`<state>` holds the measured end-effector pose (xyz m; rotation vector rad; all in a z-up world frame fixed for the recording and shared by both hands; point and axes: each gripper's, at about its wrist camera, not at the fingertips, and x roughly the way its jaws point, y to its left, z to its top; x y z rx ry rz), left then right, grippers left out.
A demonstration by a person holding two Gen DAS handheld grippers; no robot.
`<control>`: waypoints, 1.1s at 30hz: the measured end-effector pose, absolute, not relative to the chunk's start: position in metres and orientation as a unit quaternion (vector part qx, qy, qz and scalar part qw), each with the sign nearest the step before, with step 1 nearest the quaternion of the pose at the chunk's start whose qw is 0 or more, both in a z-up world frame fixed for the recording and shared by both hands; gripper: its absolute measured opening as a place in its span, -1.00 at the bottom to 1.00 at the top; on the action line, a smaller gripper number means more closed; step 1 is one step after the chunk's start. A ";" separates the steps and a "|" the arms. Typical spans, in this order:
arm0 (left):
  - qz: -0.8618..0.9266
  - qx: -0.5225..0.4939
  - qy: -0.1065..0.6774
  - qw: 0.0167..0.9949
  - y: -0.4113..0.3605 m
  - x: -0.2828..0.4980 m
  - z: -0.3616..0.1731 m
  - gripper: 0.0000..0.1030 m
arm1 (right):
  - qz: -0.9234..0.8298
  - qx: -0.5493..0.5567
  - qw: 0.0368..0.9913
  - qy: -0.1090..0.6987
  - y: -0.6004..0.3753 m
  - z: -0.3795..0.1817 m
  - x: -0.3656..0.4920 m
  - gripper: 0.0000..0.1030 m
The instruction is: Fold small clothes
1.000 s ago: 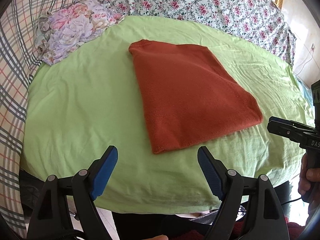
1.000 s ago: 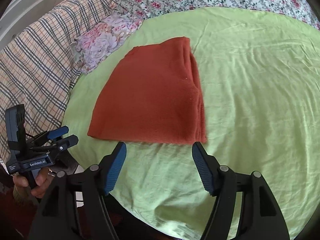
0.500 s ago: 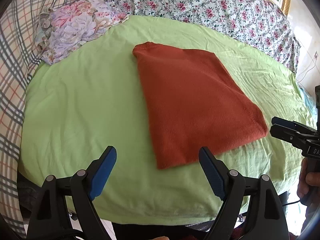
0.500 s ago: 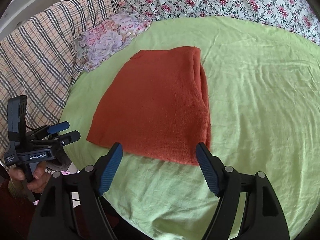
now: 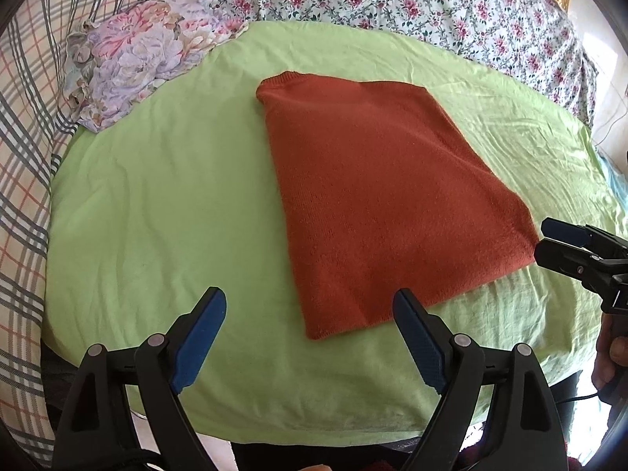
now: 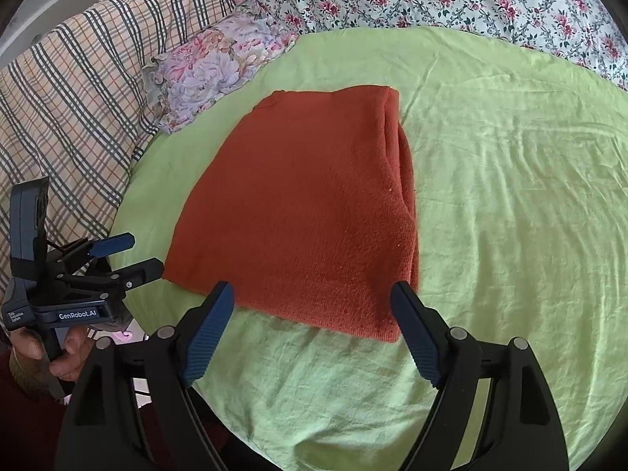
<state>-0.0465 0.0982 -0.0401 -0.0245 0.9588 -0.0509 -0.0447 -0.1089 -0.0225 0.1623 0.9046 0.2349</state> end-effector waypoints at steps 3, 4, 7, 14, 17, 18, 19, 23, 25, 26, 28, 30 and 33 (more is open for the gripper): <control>-0.020 -0.011 0.462 0.887 0.097 -0.041 -0.039 0.70 | 0.108 0.077 0.890 0.436 -0.112 -0.022 -0.041 0.62; -0.016 -0.010 0.463 0.886 0.096 -0.040 -0.038 0.71 | 0.107 0.076 0.891 0.436 -0.112 -0.021 -0.040 0.62; 0.001 0.001 0.472 0.881 0.095 -0.036 -0.038 0.71 | 0.103 0.074 0.890 0.437 -0.113 -0.019 -0.040 0.62; 0.019 0.021 0.475 0.880 0.093 -0.040 -0.037 0.71 | 0.102 0.068 0.889 0.441 -0.112 -0.019 -0.050 0.69; 0.020 0.022 0.469 0.883 0.091 -0.044 -0.035 0.71 | 0.103 0.073 0.887 0.443 -0.110 -0.022 -0.054 0.70; 0.021 0.024 0.468 0.883 0.090 -0.045 -0.035 0.71 | 0.104 0.073 0.887 0.444 -0.110 -0.023 -0.055 0.71; 0.023 0.025 0.467 0.884 0.089 -0.046 -0.035 0.71 | 0.105 0.072 0.887 0.444 -0.109 -0.023 -0.055 0.71; 0.022 0.024 0.467 0.884 0.087 -0.045 -0.036 0.71 | 0.107 0.070 0.887 0.443 -0.108 -0.023 -0.055 0.72; 0.022 0.025 0.467 0.884 0.088 -0.044 -0.036 0.71 | 0.110 0.063 0.888 0.441 -0.105 -0.022 -0.055 0.72; 0.021 0.024 0.467 0.884 0.088 -0.044 -0.036 0.71 | 0.111 0.061 0.889 0.441 -0.104 -0.021 -0.054 0.72; 0.023 0.024 0.463 0.886 0.089 -0.043 -0.036 0.72 | 0.117 0.056 0.890 0.438 -0.102 -0.019 -0.054 0.73; 0.021 0.024 0.464 0.885 0.090 -0.041 -0.036 0.72 | 0.117 0.053 0.890 0.438 -0.101 -0.018 -0.052 0.76; 0.021 0.026 0.462 0.886 0.092 -0.041 -0.036 0.72 | 0.118 0.051 0.889 0.440 -0.099 -0.019 -0.050 0.77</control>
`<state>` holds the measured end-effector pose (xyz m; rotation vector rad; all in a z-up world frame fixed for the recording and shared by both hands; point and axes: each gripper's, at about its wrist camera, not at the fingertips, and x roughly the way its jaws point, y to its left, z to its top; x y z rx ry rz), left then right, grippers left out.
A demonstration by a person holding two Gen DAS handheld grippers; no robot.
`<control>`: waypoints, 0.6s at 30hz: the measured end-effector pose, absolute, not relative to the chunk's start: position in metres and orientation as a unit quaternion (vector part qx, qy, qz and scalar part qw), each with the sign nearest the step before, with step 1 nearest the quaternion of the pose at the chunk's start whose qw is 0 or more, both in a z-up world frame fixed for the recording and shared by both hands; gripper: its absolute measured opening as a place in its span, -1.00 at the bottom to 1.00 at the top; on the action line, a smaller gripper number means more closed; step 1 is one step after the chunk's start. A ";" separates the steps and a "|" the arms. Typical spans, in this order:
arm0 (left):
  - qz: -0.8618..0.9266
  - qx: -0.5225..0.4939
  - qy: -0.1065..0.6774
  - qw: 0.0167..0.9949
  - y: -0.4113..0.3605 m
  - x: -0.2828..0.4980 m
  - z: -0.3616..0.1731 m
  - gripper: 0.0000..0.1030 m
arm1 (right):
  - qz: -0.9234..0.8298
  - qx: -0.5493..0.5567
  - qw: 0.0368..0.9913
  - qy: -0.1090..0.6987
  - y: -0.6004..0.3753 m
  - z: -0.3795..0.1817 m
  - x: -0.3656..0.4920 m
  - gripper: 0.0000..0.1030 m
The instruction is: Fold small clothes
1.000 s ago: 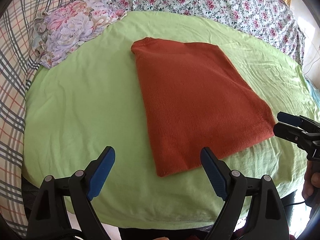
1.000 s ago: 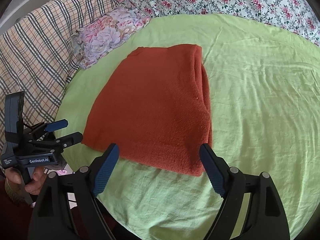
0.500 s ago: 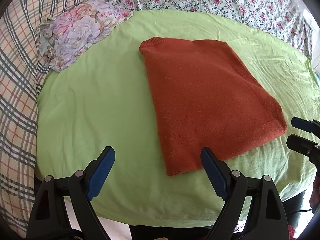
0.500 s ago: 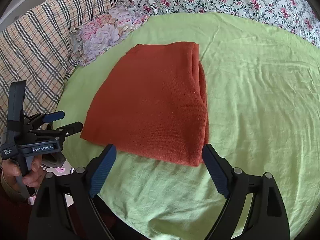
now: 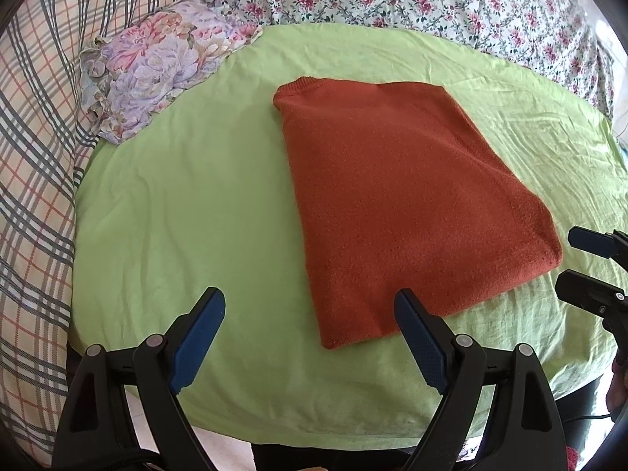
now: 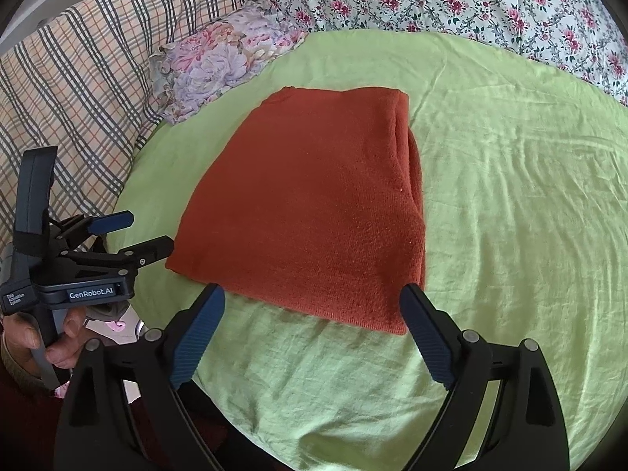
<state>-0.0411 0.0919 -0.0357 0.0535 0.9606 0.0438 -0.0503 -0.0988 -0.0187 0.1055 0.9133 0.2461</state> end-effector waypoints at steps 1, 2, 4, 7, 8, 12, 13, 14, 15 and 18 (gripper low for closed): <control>0.020 0.026 0.464 0.885 0.092 -0.041 -0.036 0.72 | 0.118 0.049 0.888 0.441 -0.099 -0.020 -0.049 0.77; 0.020 0.025 0.464 0.885 0.092 -0.041 -0.036 0.73 | 0.117 0.048 0.888 0.443 -0.098 -0.021 -0.048 0.77; 0.021 0.022 0.463 0.886 0.093 -0.042 -0.035 0.73 | 0.117 0.049 0.887 0.444 -0.098 -0.022 -0.047 0.77; 0.018 0.022 0.464 0.885 0.093 -0.040 -0.035 0.73 | 0.117 0.049 0.886 0.446 -0.096 -0.024 -0.043 0.78; 0.017 0.023 0.463 0.886 0.092 -0.039 -0.035 0.73 | 0.117 0.049 0.886 0.446 -0.095 -0.024 -0.044 0.78; 0.013 0.025 0.457 0.889 0.092 -0.038 -0.033 0.74 | 0.116 0.050 0.887 0.445 -0.092 -0.025 -0.042 0.78; 0.012 0.024 0.457 0.889 0.092 -0.037 -0.032 0.74 | 0.115 0.050 0.887 0.445 -0.092 -0.025 -0.042 0.79; 0.011 0.022 0.457 0.889 0.093 -0.036 -0.032 0.74 | 0.113 0.050 0.887 0.445 -0.089 -0.026 -0.042 0.79; 0.011 0.022 0.457 0.889 0.093 -0.035 -0.032 0.74 | 0.113 0.050 0.887 0.444 -0.089 -0.026 -0.041 0.79; 0.009 0.022 0.455 0.890 0.093 -0.033 -0.031 0.74 | 0.113 0.051 0.889 0.442 -0.088 -0.025 -0.038 0.80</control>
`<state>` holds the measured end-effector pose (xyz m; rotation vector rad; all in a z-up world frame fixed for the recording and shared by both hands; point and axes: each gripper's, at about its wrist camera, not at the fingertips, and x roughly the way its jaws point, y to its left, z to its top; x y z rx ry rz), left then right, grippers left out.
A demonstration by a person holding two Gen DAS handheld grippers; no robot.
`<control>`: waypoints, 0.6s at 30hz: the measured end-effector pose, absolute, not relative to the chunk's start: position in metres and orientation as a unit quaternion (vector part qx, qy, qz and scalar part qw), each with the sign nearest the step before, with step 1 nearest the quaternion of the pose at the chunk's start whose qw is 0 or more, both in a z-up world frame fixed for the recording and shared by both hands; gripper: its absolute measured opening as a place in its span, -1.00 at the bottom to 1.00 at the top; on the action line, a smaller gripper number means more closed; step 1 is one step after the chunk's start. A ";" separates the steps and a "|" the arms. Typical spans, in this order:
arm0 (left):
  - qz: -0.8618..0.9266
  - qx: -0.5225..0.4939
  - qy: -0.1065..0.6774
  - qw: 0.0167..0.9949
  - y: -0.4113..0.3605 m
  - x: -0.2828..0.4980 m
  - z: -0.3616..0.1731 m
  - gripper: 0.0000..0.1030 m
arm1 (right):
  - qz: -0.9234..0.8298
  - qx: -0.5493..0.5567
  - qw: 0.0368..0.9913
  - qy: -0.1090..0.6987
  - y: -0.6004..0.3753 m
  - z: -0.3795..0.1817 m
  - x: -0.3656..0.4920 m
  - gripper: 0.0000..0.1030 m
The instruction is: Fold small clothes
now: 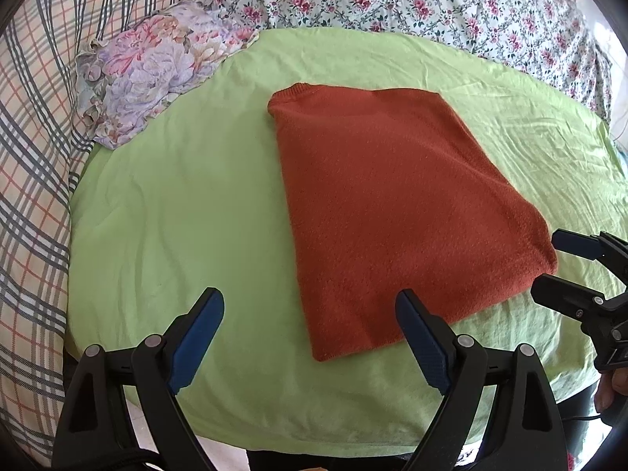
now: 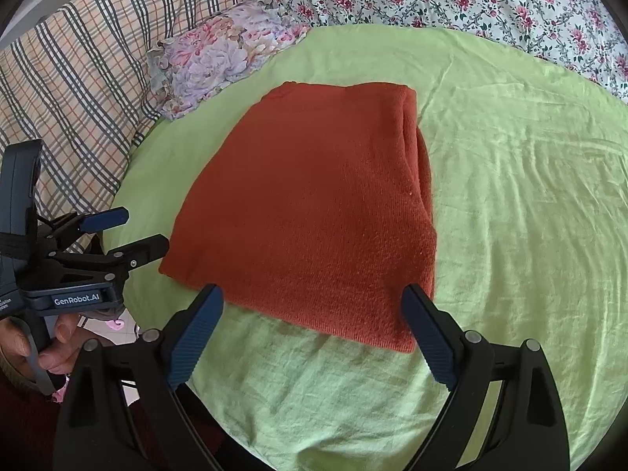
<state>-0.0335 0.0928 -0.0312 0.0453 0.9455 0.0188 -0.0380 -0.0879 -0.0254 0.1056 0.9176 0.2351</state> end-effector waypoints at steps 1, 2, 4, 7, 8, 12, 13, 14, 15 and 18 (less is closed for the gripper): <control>0.010 0.023 0.455 0.890 0.092 -0.033 -0.031 0.74 | 0.113 0.051 0.889 0.441 -0.088 -0.025 -0.037 0.82; 0.009 0.024 0.454 0.891 0.091 -0.033 -0.030 0.74 | 0.112 0.051 0.889 0.441 -0.088 -0.025 -0.036 0.82; 0.007 0.028 0.450 0.892 0.091 -0.033 -0.029 0.74 | 0.113 0.051 0.891 0.438 -0.089 -0.025 -0.035 0.84; 0.005 0.029 0.448 0.894 0.090 -0.033 -0.029 0.75 | 0.113 0.054 0.892 0.434 -0.092 -0.024 -0.033 0.85; 0.004 0.028 0.447 0.894 0.090 -0.033 -0.029 0.75 | 0.112 0.055 0.893 0.433 -0.093 -0.023 -0.033 0.85; 0.003 0.032 0.447 0.894 0.091 -0.030 -0.028 0.76 | 0.109 0.059 0.894 0.430 -0.093 -0.023 -0.034 0.86; 0.004 0.033 0.447 0.894 0.091 -0.030 -0.028 0.76 | 0.110 0.059 0.895 0.428 -0.093 -0.022 -0.034 0.86; 0.003 0.033 0.448 0.893 0.091 -0.030 -0.028 0.76 | 0.109 0.059 0.895 0.428 -0.094 -0.023 -0.035 0.86; 0.001 0.033 0.448 0.893 0.091 -0.029 -0.028 0.76 | 0.108 0.060 0.895 0.428 -0.093 -0.023 -0.035 0.86; -0.002 0.036 0.449 0.893 0.090 -0.030 -0.029 0.77 | 0.106 0.061 0.896 0.427 -0.092 -0.023 -0.036 0.86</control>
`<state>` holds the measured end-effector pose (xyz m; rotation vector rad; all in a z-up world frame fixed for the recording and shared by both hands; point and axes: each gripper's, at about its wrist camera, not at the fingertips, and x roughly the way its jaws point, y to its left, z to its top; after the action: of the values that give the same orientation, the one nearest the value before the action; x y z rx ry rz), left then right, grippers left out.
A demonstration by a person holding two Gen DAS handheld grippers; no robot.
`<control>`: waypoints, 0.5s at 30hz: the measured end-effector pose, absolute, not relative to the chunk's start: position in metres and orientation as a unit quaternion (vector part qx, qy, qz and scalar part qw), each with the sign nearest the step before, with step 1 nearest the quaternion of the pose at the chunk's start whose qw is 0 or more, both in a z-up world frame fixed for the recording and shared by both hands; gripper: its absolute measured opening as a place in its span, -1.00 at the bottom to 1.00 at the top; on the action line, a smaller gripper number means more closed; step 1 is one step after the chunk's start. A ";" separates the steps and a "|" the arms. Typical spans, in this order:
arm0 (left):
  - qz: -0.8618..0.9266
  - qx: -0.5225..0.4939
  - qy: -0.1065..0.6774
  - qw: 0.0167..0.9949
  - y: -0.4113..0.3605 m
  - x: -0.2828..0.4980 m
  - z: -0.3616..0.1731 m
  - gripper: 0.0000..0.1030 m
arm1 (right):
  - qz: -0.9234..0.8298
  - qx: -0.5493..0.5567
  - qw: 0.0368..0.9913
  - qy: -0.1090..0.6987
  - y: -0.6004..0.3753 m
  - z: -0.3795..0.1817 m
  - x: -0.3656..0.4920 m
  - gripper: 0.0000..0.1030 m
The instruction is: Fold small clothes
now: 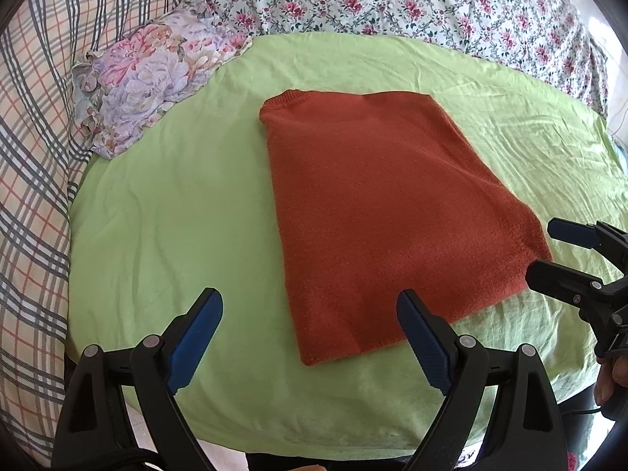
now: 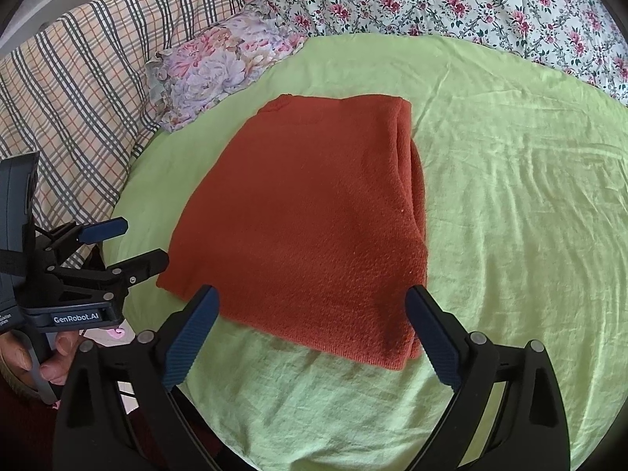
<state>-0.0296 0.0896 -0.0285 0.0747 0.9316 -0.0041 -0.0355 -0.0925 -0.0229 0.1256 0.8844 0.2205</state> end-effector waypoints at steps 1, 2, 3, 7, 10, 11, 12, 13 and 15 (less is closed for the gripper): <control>-0.004 0.037 0.448 0.893 0.090 -0.029 -0.028 0.77 | 0.106 0.061 0.896 0.426 -0.093 -0.022 -0.036 0.86; -0.004 0.038 0.447 0.894 0.090 -0.030 -0.028 0.77 | 0.108 0.060 0.897 0.425 -0.094 -0.023 -0.035 0.86; -0.005 0.040 0.446 0.894 0.089 -0.030 -0.027 0.77 | 0.109 0.060 0.897 0.423 -0.094 -0.022 -0.035 0.86; -0.009 0.041 0.442 0.896 0.089 -0.030 -0.025 0.78 | 0.111 0.060 0.899 0.419 -0.093 -0.021 -0.036 0.87; -0.012 0.042 0.442 0.896 0.089 -0.030 -0.025 0.78 | 0.108 0.061 0.900 0.417 -0.089 -0.021 -0.037 0.87; -0.013 0.044 0.442 0.896 0.088 -0.030 -0.025 0.78 | 0.107 0.062 0.900 0.417 -0.088 -0.021 -0.038 0.87; -0.014 0.044 0.442 0.896 0.089 -0.030 -0.025 0.78 | 0.107 0.062 0.900 0.418 -0.088 -0.021 -0.038 0.87; -0.014 0.044 0.442 0.896 0.089 -0.029 -0.025 0.78 | 0.107 0.064 0.900 0.418 -0.089 -0.022 -0.037 0.87; -0.015 0.040 0.442 0.896 0.090 -0.028 -0.025 0.79 | 0.109 0.064 0.899 0.420 -0.090 -0.023 -0.033 0.87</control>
<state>-0.0277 0.0899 -0.0252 0.0838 0.9150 -0.0311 -0.0334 -0.0902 -0.0226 0.1325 0.8685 0.2249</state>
